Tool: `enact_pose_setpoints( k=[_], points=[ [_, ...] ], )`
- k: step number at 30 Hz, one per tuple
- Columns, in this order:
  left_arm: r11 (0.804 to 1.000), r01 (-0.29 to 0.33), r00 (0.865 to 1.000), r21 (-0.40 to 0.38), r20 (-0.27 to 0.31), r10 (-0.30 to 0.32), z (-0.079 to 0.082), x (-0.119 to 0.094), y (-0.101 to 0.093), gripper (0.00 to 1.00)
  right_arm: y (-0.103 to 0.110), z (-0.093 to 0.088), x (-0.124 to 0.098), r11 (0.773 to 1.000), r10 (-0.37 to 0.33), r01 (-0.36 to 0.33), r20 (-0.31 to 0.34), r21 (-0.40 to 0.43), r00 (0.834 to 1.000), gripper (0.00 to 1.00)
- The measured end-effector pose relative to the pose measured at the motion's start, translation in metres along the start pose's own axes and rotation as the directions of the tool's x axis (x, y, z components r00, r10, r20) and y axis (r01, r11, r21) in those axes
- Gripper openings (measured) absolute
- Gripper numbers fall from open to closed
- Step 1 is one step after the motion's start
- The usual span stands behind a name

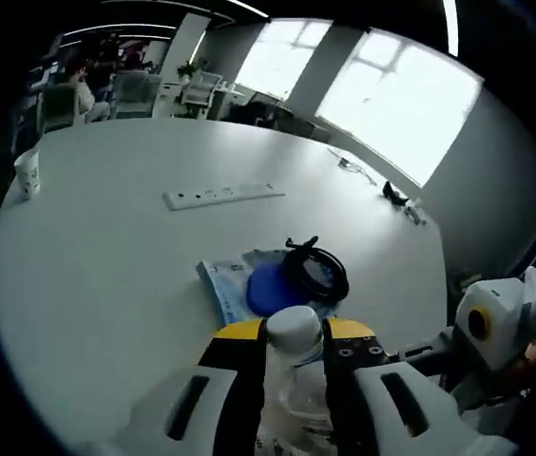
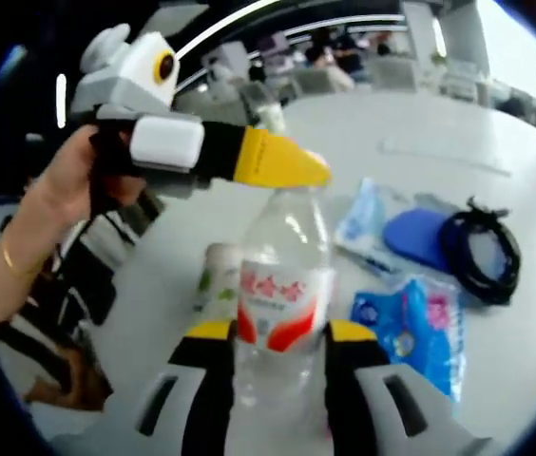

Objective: Arrange the tabletop items into an orderly group along one side of the table until the central work area is clear of visible clutter.

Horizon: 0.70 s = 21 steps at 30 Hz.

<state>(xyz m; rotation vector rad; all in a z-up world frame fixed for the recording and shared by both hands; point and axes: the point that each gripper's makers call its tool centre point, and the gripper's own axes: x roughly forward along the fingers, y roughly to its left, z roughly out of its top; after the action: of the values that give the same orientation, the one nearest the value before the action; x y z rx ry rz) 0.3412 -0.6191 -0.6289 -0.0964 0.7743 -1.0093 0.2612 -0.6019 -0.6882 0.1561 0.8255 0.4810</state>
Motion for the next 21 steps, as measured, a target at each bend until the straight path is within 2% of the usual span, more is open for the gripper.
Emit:
enact_pose_setpoints(
  k=[5, 8, 9, 15, 21],
  points=[
    [0.996, -0.016, 0.999, 0.093, 0.051, 0.011, 0.007, -0.010, -0.015, 0.21, 0.002, 0.001, -0.005, 0.999, -0.010, 0.011, 0.030, -0.048, 1.000, 0.32],
    [0.992, -0.015, 0.997, 0.126, 0.075, 0.005, 0.009, -0.016, -0.026, 0.21, 0.002, -0.001, -0.008, 1.000, -0.018, 0.019, 0.046, -0.021, 0.999, 0.32],
    [0.992, 0.003, 0.995, 0.123, 0.097, -0.015, 0.012, -0.018, -0.033, 0.20, 0.002, -0.002, -0.009, 1.000, -0.015, 0.016, 0.047, -0.004, 0.999, 0.32],
    [0.983, 0.022, 0.996, 0.184, 0.086, -0.038, 0.011, -0.025, -0.049, 0.20, 0.003, -0.003, -0.012, 0.998, -0.045, 0.048, 0.086, -0.034, 0.995, 0.32],
    [0.972, 0.033, 0.992, 0.231, 0.109, -0.060, 0.007, -0.035, -0.060, 0.19, 0.006, -0.005, -0.014, 0.995, -0.053, 0.062, 0.104, -0.083, 0.993, 0.32]
  ],
)
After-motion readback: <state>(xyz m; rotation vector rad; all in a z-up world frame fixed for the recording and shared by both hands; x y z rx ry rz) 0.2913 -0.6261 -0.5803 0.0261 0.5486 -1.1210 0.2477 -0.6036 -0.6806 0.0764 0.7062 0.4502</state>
